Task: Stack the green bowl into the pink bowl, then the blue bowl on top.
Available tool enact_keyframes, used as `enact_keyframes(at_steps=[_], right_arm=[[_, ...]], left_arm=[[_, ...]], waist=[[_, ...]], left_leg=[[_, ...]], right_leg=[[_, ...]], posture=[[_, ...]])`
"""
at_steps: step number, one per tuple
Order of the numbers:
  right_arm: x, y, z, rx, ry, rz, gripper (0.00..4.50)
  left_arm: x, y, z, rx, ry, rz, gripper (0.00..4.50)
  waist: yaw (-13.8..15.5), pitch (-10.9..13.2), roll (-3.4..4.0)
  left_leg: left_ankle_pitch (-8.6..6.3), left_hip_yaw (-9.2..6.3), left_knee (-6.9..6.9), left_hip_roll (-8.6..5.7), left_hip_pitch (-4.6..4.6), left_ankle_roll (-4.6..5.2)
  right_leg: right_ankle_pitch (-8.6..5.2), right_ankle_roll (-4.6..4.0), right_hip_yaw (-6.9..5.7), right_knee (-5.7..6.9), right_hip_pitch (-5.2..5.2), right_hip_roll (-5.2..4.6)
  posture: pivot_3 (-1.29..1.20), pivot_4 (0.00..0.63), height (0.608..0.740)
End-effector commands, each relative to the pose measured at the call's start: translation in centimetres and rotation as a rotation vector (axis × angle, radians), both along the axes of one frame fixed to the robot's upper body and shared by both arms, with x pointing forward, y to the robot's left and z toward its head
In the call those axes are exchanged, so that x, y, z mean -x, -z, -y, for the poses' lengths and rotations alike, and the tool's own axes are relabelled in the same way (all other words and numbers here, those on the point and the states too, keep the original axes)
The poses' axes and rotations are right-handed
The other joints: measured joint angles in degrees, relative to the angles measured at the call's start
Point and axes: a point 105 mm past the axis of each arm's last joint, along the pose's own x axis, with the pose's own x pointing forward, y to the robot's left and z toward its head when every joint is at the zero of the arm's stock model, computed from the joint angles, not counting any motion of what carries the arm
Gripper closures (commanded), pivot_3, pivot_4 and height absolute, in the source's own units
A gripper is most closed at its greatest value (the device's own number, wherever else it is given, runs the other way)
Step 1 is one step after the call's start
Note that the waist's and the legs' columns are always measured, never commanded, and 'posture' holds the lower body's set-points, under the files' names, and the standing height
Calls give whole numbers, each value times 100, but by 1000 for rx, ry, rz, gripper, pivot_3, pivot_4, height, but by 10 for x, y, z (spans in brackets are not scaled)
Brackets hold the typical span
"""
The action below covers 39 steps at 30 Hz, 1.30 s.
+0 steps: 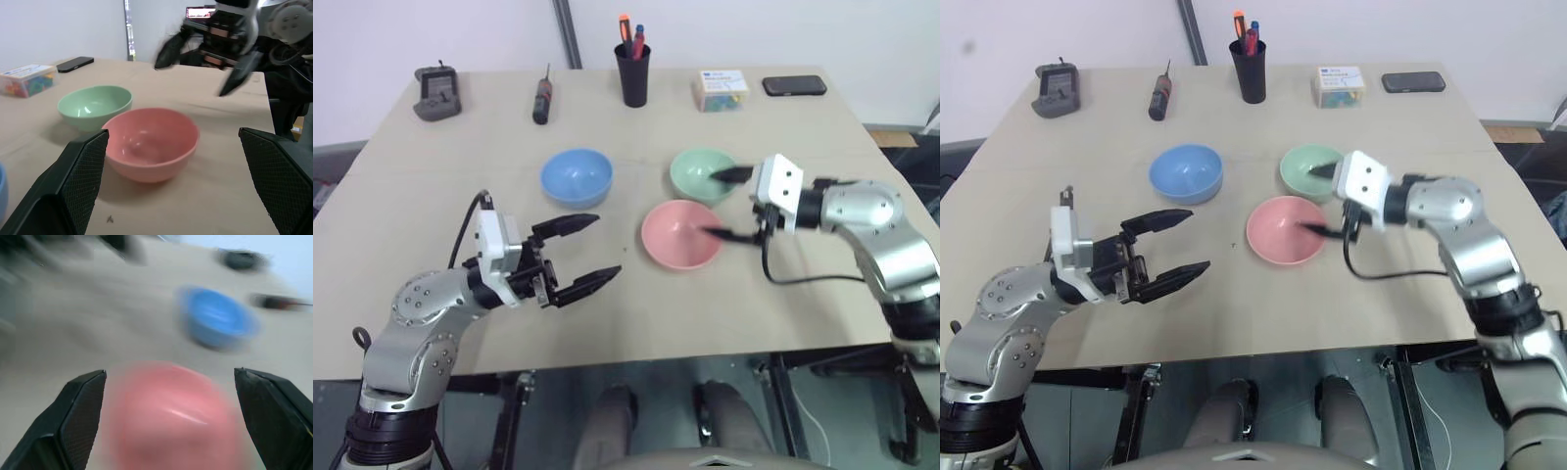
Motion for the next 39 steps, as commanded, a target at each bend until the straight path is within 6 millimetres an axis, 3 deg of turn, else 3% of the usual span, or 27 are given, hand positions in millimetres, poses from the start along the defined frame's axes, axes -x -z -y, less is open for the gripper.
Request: enact_keyframes(at_steps=[1, 11, 14, 24, 28, 34, 36, 39], right_arm=[[-39, 14, 11, 151, 50, 189, 97], [-66, 33, -7, 241, -24, 254, 97], [-67, 35, -11, 236, -40, 240, 806], [-63, 36, -8, 262, -82, 188, 4388], [-63, 32, -2, 260, -77, 190, 4453], [-53, -13, 3, 132, -98, 198, 4453], [-38, -21, -3, 87, -165, 145, 4453], [6, -28, -24, 9, -328, 31, 4453]], left_arm=[[0, -6, 2, -9, 3, 45, 0], [7, -8, -3, -15, -43, 54, 0], [12, -8, -4, -13, -60, 53, 0], [12, -6, -3, -10, -72, 48, 0], [10, -6, -2, -6, -64, 50, 0], [5, -5, -3, -3, -65, 51, 0], [3, -4, -4, 1, -78, 44, 0], [-3, -1, -10, 7, -120, 36, 0]], waist=[[-15, 1, -1], [-20, 2, -1], [-15, 2, -1], [-22, 3, 1], [-21, 3, 2], [-17, 4, 3], [-18, 4, 3], [-3, 4, 3]], left_leg=[[0, 7, 0, 0, 2, 0], [10, 24, -22, -2, -34, -18], [8, 23, -21, -3, -33, -15], [2, 22, -18, -3, -28, -4], [2, 24, -18, -3, -27, -4], [2, 23, -18, -3, -29, -4], [1, 22, -18, -2, -29, -2], [0, 13, -20, 2, -29, 0]], right_leg=[[0, 0, 5, 0, -1, 0], [2, -2, 28, -5, -41, -5], [2, -2, 27, -4, -40, -6], [2, -2, 27, 4, -39, -5], [2, -2, 28, 4, -39, -5], [2, -2, 28, 4, -39, -5], [2, -2, 28, 3, -39, -5], [2, -2, 19, 3, -37, -5]], posture=[[0, 150, 740], [0, 150, 740], [0, 150, 740], [0, 150, 740], [0, 150, 740], [0, 150, 740], [0, 150, 740], [0, 150, 740]])
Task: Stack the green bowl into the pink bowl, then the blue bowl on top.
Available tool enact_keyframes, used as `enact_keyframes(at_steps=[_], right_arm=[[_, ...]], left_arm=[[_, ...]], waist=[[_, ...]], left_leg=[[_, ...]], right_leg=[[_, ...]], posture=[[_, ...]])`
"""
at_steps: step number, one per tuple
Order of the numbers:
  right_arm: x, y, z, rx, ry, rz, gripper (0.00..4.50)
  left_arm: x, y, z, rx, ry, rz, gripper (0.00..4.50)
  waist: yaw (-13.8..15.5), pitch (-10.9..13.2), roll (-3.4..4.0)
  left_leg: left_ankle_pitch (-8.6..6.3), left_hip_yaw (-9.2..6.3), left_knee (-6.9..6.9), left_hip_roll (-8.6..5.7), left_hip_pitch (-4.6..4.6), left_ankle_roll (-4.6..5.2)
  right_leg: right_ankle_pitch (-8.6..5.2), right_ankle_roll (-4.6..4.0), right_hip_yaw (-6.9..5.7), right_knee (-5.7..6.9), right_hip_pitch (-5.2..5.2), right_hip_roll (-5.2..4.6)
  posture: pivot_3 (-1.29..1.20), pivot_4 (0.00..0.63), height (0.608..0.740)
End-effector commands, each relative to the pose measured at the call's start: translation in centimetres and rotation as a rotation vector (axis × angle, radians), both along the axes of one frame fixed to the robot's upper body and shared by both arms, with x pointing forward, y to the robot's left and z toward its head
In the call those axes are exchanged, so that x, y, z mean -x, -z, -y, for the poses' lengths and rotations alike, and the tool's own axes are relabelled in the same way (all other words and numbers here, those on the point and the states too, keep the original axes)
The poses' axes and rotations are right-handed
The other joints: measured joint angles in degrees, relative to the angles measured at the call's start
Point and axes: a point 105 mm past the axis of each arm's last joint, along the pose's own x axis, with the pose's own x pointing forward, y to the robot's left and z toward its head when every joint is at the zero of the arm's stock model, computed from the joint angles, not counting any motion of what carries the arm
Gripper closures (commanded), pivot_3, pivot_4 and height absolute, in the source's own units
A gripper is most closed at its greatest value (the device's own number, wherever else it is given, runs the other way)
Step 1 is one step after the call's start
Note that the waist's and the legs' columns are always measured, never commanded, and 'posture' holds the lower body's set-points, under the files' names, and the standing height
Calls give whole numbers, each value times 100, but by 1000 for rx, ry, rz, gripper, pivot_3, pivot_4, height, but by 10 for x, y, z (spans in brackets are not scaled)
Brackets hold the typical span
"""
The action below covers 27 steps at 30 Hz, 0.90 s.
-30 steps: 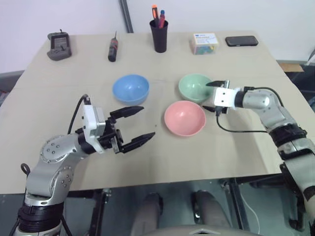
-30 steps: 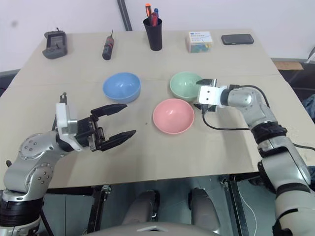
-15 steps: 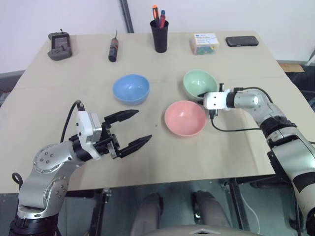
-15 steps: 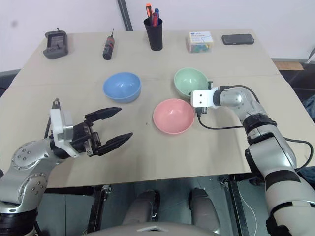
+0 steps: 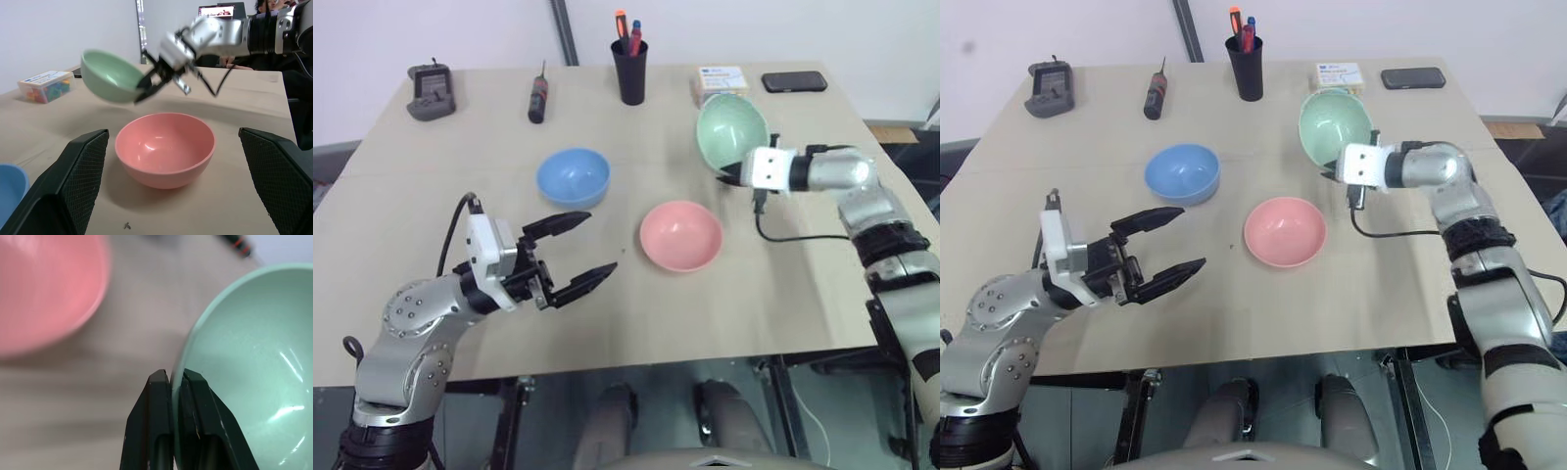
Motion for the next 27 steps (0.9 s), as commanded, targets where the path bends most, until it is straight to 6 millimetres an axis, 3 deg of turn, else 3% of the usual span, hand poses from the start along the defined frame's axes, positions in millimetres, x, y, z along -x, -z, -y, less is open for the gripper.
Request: enact_keyframes(at_steps=[1, 4, 6, 12, 15, 17, 19, 22, 27], right_arm=[[52, -17, -28, -90, -195, -126, 4453], [78, -5, -41, -81, -245, -226, 4453], [84, 7, -45, -93, -229, -289, 4453], [84, 25, -42, -78, -168, -346, 2747], [83, 19, -41, -129, -143, -340, 1516], [80, 7, -38, -216, -113, -314, 629], [79, -7, -32, -324, -77, -286, 19], [82, -14, -24, -403, -50, -285, 19], [89, -24, -21, -504, -56, -297, 19]], left_arm=[[-6, -2, -6, 3, -50, 25, 0], [-13, -1, -12, -2, -100, 30, 0], [-15, -1, -14, 0, -116, 33, 0], [-18, -5, -15, 10, -138, 41, 0], [-22, -5, -17, 17, -176, 29, 0], [-31, -7, -22, 23, -273, 38, 0], [-52, -2, -40, -111, -534, 84, 0], [-69, 3, -60, -254, -759, 79, 0], [-93, 16, -67, -664, -797, 90, 0]], waist=[[14, 0, 0], [10, 1, 1], [19, -1, -1], [30, -1, -2], [19, -1, -2], [22, -1, -2], [33, -1, -3], [52, -2, -5], [62, -2, -5]], left_leg=[[0, -2, 0, 0, -2, 0], [0, -5, 3, -1, -3, 1], [0, -9, 11, -3, 2, 1], [0, -8, 20, -5, 2, 1], [0, -8, 19, -5, 2, 0], [0, -8, 19, -4, 2, 0], [0, -11, 19, -5, 1, 0], [0, -17, 19, -9, 0, 1], [0, -18, 18, -11, -1, 1]], right_leg=[[0, 0, -2, 0, 0, 0], [0, 0, -3, 3, 0, -1], [0, 1, -8, 6, 6, -1], [1, 2, -8, 9, 8, -1], [1, 1, -8, 9, 7, 0], [1, 1, -8, 9, 7, 0], [1, 2, -9, 9, 7, 0], [1, 2, -12, 10, 8, 0], [1, 3, -14, 12, 8, 2]], posture=[[0, 150, 740], [0, 150, 740], [0, 150, 740], [0, 150, 740], [0, 150, 740], [0, 150, 740], [0, 150, 740], [0, 150, 740], [0, 150, 740]])
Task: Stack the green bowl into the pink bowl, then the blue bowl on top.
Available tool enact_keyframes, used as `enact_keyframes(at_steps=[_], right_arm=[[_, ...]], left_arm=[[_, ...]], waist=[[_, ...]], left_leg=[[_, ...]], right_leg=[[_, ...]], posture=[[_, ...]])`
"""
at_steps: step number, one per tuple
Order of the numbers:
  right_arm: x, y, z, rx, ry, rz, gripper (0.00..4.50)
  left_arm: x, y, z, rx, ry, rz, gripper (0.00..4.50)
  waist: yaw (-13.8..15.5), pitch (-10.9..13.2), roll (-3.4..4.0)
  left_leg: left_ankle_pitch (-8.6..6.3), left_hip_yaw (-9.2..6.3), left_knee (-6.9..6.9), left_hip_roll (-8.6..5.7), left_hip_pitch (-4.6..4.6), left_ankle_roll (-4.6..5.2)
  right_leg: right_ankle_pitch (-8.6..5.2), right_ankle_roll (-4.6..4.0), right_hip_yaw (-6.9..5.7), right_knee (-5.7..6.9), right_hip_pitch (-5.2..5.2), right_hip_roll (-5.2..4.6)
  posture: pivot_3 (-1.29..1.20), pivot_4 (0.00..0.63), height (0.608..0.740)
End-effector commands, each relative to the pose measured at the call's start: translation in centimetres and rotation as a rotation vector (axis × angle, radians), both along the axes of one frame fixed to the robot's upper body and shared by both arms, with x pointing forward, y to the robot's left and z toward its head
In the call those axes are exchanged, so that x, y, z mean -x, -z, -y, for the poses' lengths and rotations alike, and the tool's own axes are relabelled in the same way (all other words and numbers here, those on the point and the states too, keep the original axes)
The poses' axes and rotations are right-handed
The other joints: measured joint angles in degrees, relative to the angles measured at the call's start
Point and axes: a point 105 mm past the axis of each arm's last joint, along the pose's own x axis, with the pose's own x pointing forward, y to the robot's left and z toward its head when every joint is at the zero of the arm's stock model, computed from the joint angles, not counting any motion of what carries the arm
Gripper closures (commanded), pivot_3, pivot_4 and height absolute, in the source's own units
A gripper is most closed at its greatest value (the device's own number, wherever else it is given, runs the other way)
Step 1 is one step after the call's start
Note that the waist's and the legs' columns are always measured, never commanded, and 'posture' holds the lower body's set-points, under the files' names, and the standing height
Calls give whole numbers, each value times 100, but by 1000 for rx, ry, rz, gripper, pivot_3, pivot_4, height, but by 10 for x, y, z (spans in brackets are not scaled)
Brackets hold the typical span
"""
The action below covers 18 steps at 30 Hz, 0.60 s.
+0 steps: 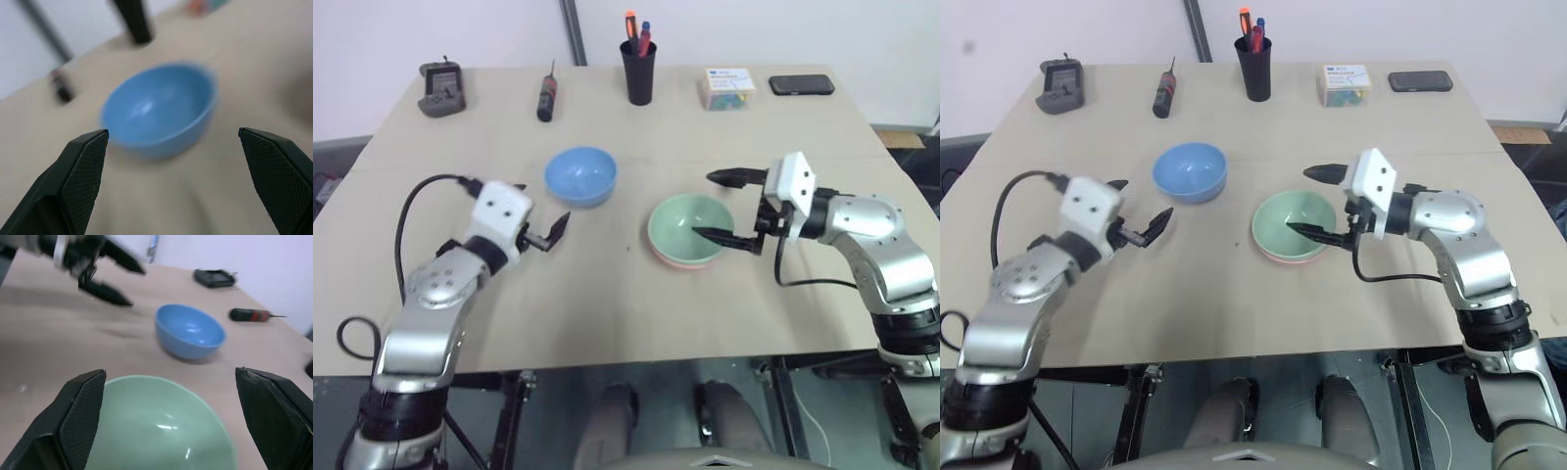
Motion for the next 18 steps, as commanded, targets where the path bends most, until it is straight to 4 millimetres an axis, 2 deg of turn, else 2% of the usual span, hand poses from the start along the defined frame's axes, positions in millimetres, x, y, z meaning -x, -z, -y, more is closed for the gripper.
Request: enact_keyframes(at_steps=[1, 5, 11, 15, 18], right_arm=[[8, -21, 1, -67, -5, 48, 19], [6, -21, 2, -70, 29, 55, 19], [6, -20, 6, -54, 67, 63, 19], [8, -17, 8, -44, 92, 66, 0], [9, -16, 11, -49, 114, 64, 0]], left_arm=[[-15, -2, 0, -180, -5, -24, 0], [-38, -3, 22, -267, 78, -24, 0], [-45, 8, 53, -372, 236, -72, 0], [-46, 13, 55, -407, 273, -101, 1189], [-50, 10, 54, -402, 272, -101, 2581]], waist=[[-10, 0, 1], [-21, 0, 0], [-33, 1, 0], [-45, 1, 0], [-40, 1, 0]], left_leg=[[0, 1, -1, 0, 2, 0], [0, 3, -1, 0, -1, 0], [0, 5, -1, 0, -9, -1], [0, 5, -3, 1, -9, 0], [0, 5, -1, 1, -8, 0]], right_leg=[[0, 0, 1, 0, 0, 1], [0, 0, 1, -1, -1, 1], [-1, 0, 3, -7, -4, 0], [-1, 0, 3, -6, -5, 1], [-1, 0, 2, -2, -6, 1]], posture=[[0, 150, 740], [0, 150, 740], [0, 150, 740], [0, 150, 740], [0, 150, 740]])
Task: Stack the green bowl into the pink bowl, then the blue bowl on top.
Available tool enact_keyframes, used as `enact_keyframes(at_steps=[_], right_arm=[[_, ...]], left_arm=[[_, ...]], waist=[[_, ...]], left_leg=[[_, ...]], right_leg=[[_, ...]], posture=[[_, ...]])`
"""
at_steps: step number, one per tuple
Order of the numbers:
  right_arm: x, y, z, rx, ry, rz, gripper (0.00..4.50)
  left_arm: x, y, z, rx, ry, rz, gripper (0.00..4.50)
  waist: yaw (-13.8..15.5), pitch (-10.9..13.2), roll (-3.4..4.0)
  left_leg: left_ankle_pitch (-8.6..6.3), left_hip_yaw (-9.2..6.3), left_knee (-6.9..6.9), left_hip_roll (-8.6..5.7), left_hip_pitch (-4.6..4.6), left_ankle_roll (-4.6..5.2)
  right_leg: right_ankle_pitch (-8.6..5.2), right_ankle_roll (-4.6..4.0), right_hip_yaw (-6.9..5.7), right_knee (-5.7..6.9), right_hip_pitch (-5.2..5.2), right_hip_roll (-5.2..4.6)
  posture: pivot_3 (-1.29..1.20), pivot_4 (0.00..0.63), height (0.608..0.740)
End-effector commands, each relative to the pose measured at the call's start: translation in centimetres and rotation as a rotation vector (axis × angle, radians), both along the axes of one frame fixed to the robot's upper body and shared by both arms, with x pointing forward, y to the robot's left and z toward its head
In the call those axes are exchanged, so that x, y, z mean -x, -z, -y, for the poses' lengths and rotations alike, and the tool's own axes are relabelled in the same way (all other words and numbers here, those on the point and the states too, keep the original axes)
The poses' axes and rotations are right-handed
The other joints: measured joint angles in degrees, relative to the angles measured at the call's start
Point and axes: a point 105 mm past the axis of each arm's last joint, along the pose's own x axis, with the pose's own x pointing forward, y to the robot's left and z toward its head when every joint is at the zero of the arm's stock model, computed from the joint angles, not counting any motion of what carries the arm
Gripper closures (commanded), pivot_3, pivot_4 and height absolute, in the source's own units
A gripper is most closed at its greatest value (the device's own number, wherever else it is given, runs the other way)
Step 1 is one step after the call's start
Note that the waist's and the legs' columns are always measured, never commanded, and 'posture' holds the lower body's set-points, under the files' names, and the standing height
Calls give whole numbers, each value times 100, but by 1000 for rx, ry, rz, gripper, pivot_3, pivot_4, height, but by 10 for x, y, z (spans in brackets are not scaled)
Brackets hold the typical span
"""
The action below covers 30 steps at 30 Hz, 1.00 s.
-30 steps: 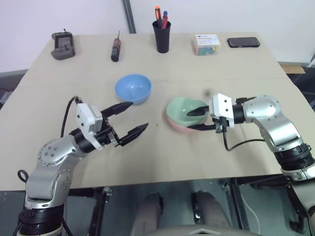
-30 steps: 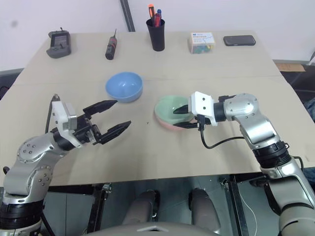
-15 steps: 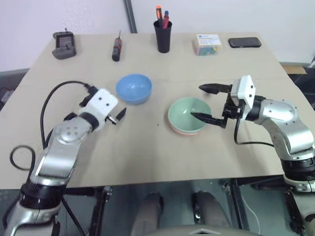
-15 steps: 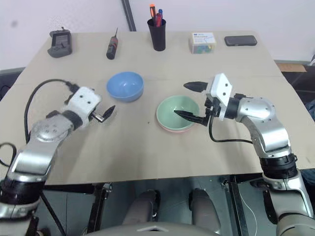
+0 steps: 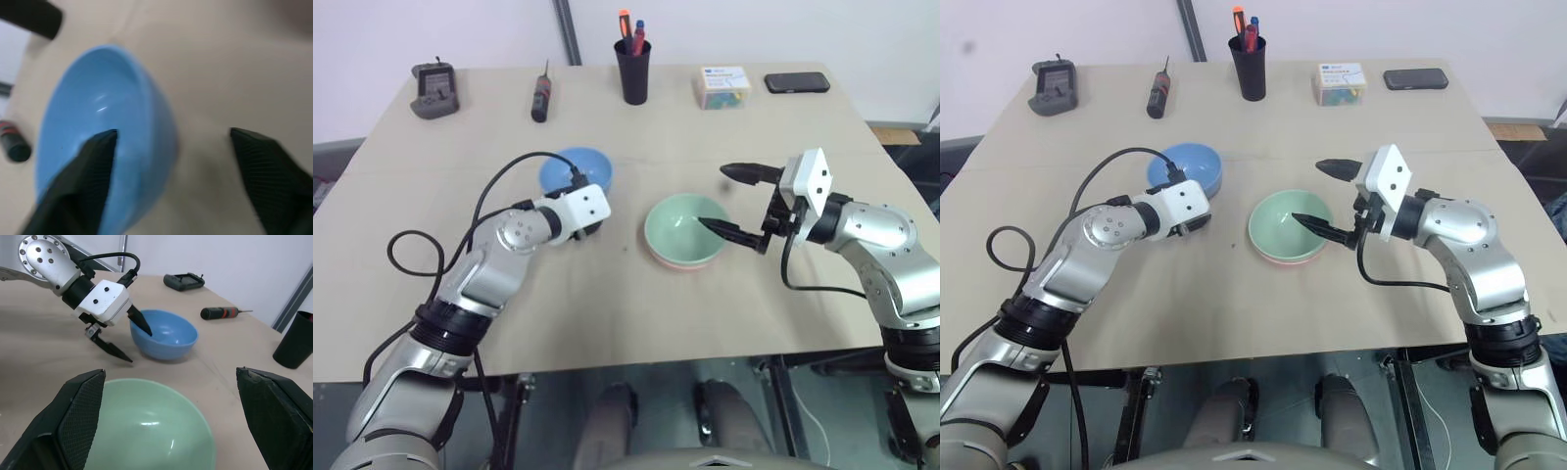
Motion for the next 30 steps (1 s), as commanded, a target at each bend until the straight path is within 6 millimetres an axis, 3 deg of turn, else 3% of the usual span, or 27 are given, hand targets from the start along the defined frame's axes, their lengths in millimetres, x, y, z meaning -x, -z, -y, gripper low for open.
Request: enact_keyframes(at_steps=[1, 4, 5, 12, 16, 19, 21, 25, 28, 30], right_arm=[[7, -13, 5, -12, 24, 61, 0], [8, -12, 7, -14, 39, 60, 0], [8, -11, 8, -14, 46, 61, 0], [7, -7, 20, -4, 98, 61, 0], [9, 1, 36, 3, 168, 42, 0], [17, 8, 51, 25, 227, 28, 0], [25, 14, 62, 54, 268, 13, 0], [38, 17, 75, 58, 321, -6, 0], [48, 21, 86, 78, 362, -26, 0], [55, 20, 95, 73, 383, -35, 0]], left_arm=[[-4, -15, 2, -5, 18, 40, 2923], [-4, -17, 3, 7, 27, 33, 4302], [-3, -17, 5, 19, 37, 25, 4454], [12, -38, 20, 125, 141, 14, 4454], [36, -87, 68, 404, 377, 79, 4454], [64, -106, 95, 484, 581, 60, 4454], [77, -108, 104, 489, 674, 16, 4454], [83, -95, 109, 434, 753, -53, 4454], [86, -88, 113, 419, 802, -98, 3533], [86, -86, 114, 400, 816, -105, 2690]], waist=[[7, 0, 0], [9, 0, 0], [9, 0, -1], [10, 1, -1], [70, 2, -4], [126, 2, -5], [128, 1, -2], [108, 1, -2], [109, 1, -2], [129, 1, -3]], left_leg=[[0, -1, 0, 0, -1, 0], [0, 0, 2, -1, -1, 0], [0, 0, 3, -1, -1, 0], [0, -1, 4, 0, -4, 0], [0, -5, 5, 0, -6, 0], [0, -7, 15, -2, -13, 0], [0, -6, 15, -2, -11, 0], [0, 5, 12, -1, 0, 0], [0, 11, 14, 0, 12, 1], [0, 6, 15, 0, 15, 1]], right_leg=[[0, 0, -1, 0, 0, 0], [0, 0, 0, 1, 1, -1], [0, 0, 0, 1, 1, -1], [0, 0, -1, 1, 0, -1], [0, 0, -4, -1, 1, -2], [0, 1, -7, -2, 2, -4], [0, 1, -6, -1, 2, -4], [0, 1, 4, 3, 5, -1], [0, 2, 11, 14, 7, 2], [-1, 2, 8, 19, 10, 4]], posture=[[0, 150, 740], [0, 150, 740], [0, 150, 740], [0, 150, 740], [0, 150, 740], [0, 150, 740], [0, 150, 740], [0, 150, 740], [0, 150, 740], [0, 150, 740]])
